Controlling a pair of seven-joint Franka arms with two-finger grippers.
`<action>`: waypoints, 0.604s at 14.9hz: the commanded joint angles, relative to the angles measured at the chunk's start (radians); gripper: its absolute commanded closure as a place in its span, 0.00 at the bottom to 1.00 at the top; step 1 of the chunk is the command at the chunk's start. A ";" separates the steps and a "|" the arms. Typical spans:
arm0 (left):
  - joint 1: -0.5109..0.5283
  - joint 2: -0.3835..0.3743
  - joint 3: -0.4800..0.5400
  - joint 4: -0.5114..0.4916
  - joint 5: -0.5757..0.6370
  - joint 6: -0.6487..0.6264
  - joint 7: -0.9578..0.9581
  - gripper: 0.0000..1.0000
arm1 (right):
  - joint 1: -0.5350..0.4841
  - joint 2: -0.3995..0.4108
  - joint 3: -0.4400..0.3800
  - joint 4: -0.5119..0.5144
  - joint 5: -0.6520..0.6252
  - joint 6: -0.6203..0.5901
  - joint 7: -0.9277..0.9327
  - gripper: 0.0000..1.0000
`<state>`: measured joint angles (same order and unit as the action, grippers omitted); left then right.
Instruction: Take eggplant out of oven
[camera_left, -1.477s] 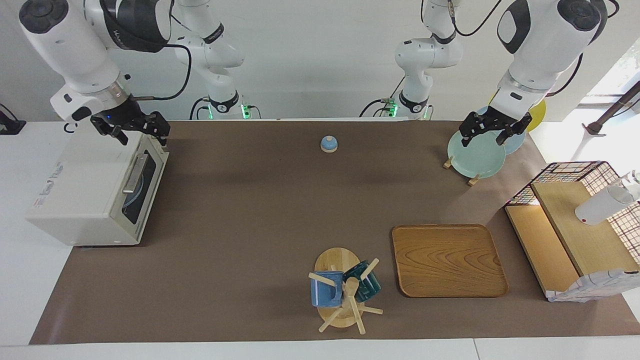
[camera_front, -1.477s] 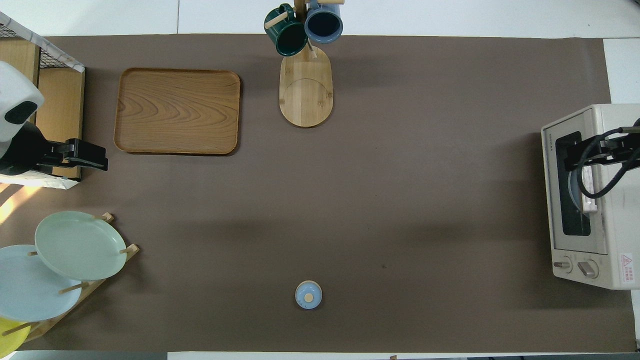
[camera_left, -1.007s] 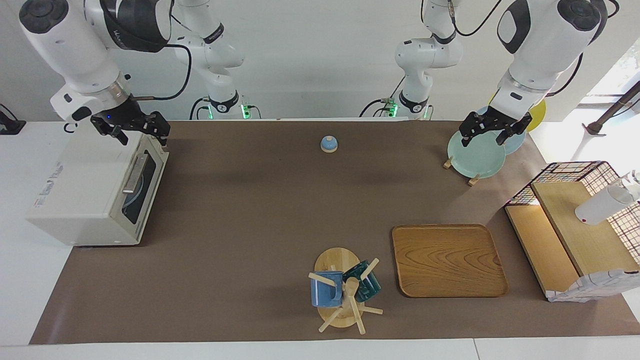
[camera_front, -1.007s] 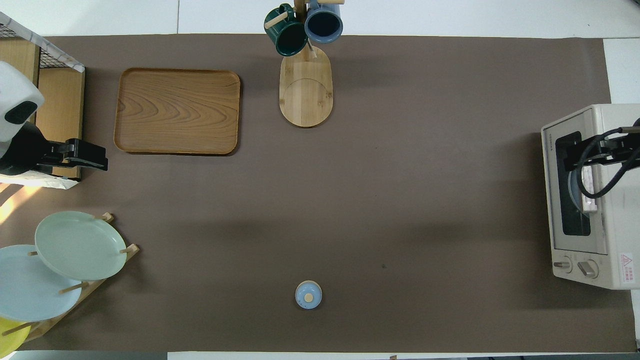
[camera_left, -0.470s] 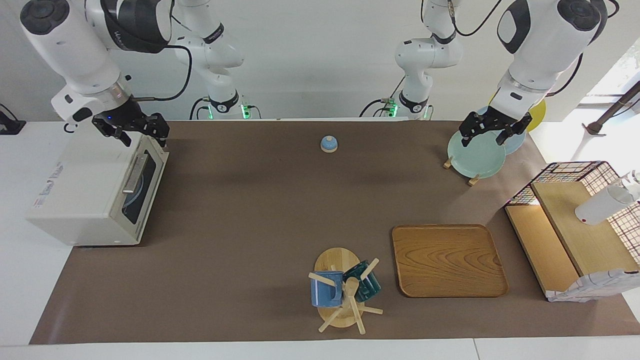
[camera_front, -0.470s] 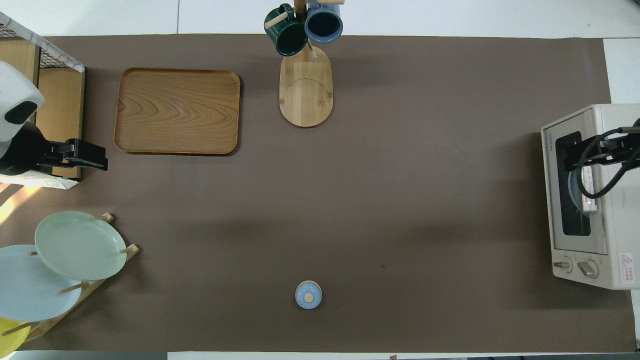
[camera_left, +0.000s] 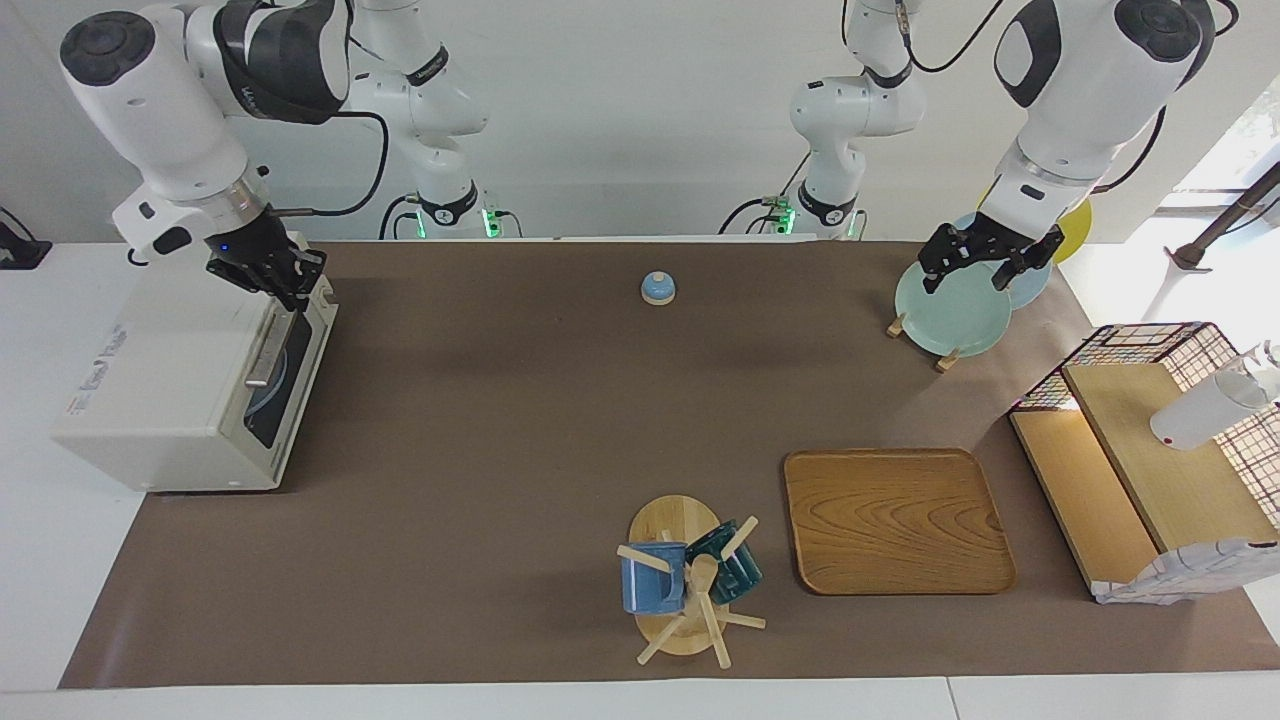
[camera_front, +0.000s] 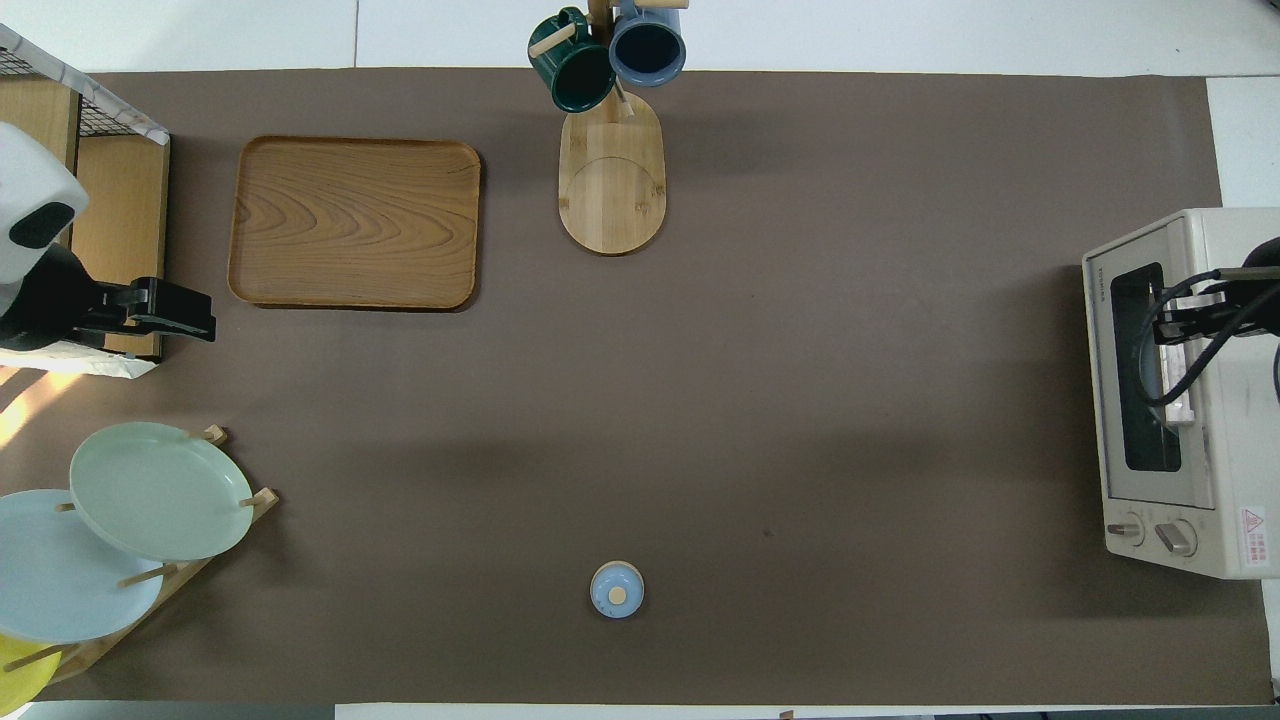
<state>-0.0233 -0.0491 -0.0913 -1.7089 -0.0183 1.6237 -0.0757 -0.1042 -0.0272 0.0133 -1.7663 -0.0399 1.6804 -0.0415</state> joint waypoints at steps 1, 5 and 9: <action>0.011 -0.018 -0.005 -0.018 -0.012 -0.002 0.010 0.00 | -0.025 -0.082 0.001 -0.177 -0.007 0.140 0.011 1.00; 0.011 -0.018 -0.005 -0.018 -0.012 -0.002 0.010 0.00 | -0.040 -0.073 0.002 -0.226 -0.103 0.203 -0.034 1.00; 0.011 -0.018 -0.005 -0.018 -0.012 -0.002 0.011 0.00 | -0.061 -0.068 0.001 -0.263 -0.132 0.249 -0.100 1.00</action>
<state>-0.0233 -0.0491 -0.0913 -1.7089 -0.0183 1.6237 -0.0757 -0.1405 -0.0703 0.0054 -1.9781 -0.1519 1.8794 -0.1083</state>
